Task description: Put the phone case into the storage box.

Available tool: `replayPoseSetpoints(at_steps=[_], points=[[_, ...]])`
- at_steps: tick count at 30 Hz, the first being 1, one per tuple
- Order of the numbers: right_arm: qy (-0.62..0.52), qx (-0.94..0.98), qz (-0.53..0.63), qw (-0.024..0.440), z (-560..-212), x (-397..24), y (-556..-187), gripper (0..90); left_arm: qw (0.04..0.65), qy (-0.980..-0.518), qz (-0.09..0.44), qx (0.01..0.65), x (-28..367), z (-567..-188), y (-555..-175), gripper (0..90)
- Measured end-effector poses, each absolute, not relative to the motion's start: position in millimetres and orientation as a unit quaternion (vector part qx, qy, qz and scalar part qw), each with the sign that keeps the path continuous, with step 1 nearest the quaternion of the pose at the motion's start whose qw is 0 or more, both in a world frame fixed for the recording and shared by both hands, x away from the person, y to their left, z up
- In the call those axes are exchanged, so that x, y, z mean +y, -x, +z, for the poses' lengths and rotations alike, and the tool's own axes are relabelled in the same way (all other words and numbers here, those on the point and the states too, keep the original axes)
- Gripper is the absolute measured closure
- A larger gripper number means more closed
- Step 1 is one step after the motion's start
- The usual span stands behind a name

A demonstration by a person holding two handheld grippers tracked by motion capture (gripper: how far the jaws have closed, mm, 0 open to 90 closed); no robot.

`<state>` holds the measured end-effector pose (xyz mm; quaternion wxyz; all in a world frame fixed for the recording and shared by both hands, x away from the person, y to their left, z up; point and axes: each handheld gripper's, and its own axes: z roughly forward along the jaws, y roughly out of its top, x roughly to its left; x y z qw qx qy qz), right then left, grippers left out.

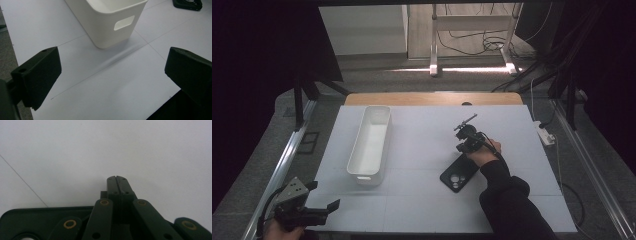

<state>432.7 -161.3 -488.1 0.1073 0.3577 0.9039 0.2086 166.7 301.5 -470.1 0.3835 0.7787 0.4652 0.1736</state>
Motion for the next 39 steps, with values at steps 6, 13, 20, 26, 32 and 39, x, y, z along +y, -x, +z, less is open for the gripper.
replayPoseSetpoints(at_steps=[6, 13, 20, 26, 32, 39], points=[[-0.359, 0.905, 0.200, 0.110, -492, -162, -435, 89.8, 0.383, -0.780, 0.174, 0.464, 301, -470, -167, 1.5], [-0.359, 0.907, 0.187, 0.116, -498, -164, -437, 89.8, 0.382, -0.781, 0.174, 0.463, 301, -470, -167, 1.5], [-0.362, 0.906, 0.186, 0.113, -499, -169, -438, 89.8, 0.381, -0.782, 0.173, 0.461, 301, -470, -167, 1.6], [-0.365, 0.906, 0.182, 0.113, -499, -178, -436, 89.8, 0.381, -0.782, 0.174, 0.461, 301, -470, -166, 1.6], [-0.373, 0.903, 0.185, 0.109, -498, -190, -430, 89.8, 0.380, -0.783, 0.175, 0.460, 300, -470, -166, 1.6], [-0.380, 0.900, 0.186, 0.106, -497, -203, -422, 89.8, 0.379, -0.784, 0.175, 0.459, 300, -470, -166, 1.7]])
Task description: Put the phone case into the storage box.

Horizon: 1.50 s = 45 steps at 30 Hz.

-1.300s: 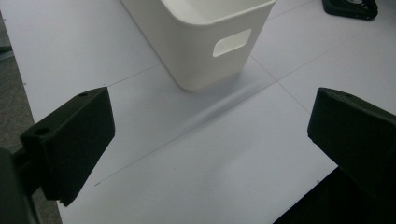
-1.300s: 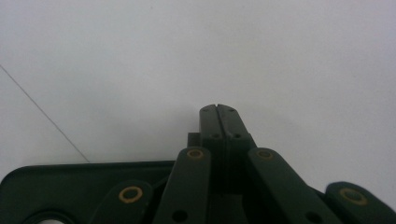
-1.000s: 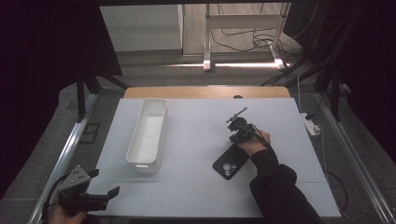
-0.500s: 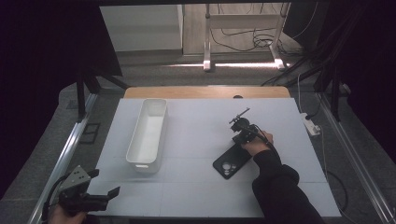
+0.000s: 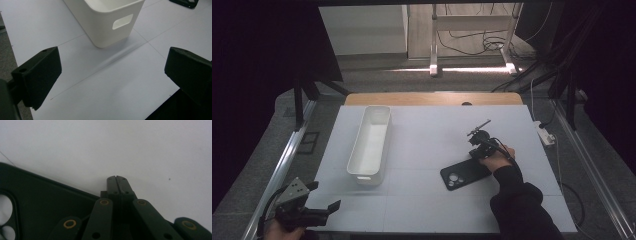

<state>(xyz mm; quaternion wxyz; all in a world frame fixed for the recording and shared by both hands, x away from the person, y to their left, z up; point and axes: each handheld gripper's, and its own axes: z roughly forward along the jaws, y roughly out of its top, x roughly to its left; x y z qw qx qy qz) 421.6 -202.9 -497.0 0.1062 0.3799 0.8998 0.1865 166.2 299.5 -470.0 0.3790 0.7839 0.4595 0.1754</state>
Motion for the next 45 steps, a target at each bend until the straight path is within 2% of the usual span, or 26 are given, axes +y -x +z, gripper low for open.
replayPoseSetpoints(at_steps=[21, 45], points=[[-0.382, 0.900, 0.184, 0.104, -496, -218, -390, 89.8, 0.375, -0.789, 0.179, 0.453, 297, -470, -166, 1.8], [-0.388, 0.899, 0.193, 0.070, -497, -244, -344, 89.8, 0.376, -0.786, 0.178, 0.457, 298, -470, -166, 1.7]])
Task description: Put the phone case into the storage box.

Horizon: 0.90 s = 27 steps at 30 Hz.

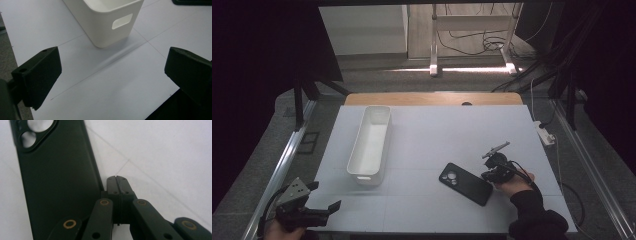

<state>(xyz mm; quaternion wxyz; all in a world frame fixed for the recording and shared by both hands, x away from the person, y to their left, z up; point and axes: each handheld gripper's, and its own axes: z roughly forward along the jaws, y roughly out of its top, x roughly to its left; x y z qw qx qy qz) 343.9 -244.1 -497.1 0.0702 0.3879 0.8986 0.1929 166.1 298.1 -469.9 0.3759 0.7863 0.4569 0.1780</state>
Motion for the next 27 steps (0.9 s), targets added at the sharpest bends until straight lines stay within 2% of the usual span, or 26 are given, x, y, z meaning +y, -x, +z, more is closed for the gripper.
replayPoseSetpoints(at_steps=[15, 27], points=[[-0.378, 0.903, 0.197, 0.054, -496, -248, -315, 89.8, 0.373, -0.788, 0.178, 0.457, 297, -470, -166, 1.8], [-0.371, 0.907, 0.193, 0.053, -497, -245, -309, 89.3, 0.374, -0.788, 0.178, 0.456, 297, -470, -166, 1.8]])
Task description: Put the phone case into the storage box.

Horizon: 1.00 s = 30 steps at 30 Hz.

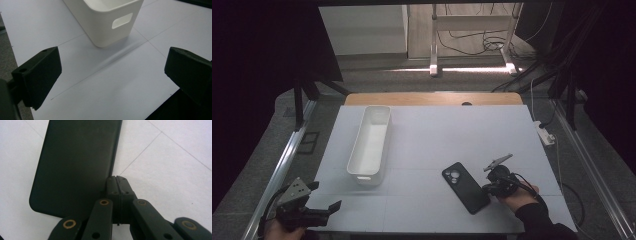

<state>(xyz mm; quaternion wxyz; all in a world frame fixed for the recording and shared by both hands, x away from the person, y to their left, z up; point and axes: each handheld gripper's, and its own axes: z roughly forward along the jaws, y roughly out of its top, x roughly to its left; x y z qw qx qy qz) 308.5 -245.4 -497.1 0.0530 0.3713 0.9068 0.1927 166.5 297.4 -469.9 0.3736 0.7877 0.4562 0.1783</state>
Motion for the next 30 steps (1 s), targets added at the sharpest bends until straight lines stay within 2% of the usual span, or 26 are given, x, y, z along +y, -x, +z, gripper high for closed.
replayPoseSetpoints(at_steps=[6, 10, 17, 19, 24, 26, 30], points=[[-0.377, 0.900, 0.207, 0.074, -489, -248, -308, 83.2, 0.373, -0.788, 0.178, 0.456, 297, -470, -166, 1.8], [-0.384, 0.890, 0.225, 0.096, -479, -251, -305, 72.5, 0.373, -0.788, 0.178, 0.456, 297, -470, -166, 1.8], [-0.392, 0.881, 0.242, 0.104, -471, -252, -303, 57.4, 0.372, -0.789, 0.178, 0.455, 297, -470, -166, 1.8], [-0.395, 0.877, 0.251, 0.107, -468, -252, -302, 49.1, 0.373, -0.788, 0.178, 0.456, 297, -470, -166, 1.8], [-0.406, 0.866, 0.263, 0.123, -463, -250, -300, 37.0, 0.371, -0.789, 0.179, 0.455, 297, -470, -166, 1.8], [-0.411, 0.864, 0.262, 0.127, -463, -249, -299, 26.1, 0.372, -0.789, 0.179, 0.455, 297, -470, -166, 1.8], [-0.409, 0.867, 0.253, 0.131, -464, -246, -297, 21.0, 0.371, -0.790, 0.180, 0.454, 297, -470, -166, 1.8]])
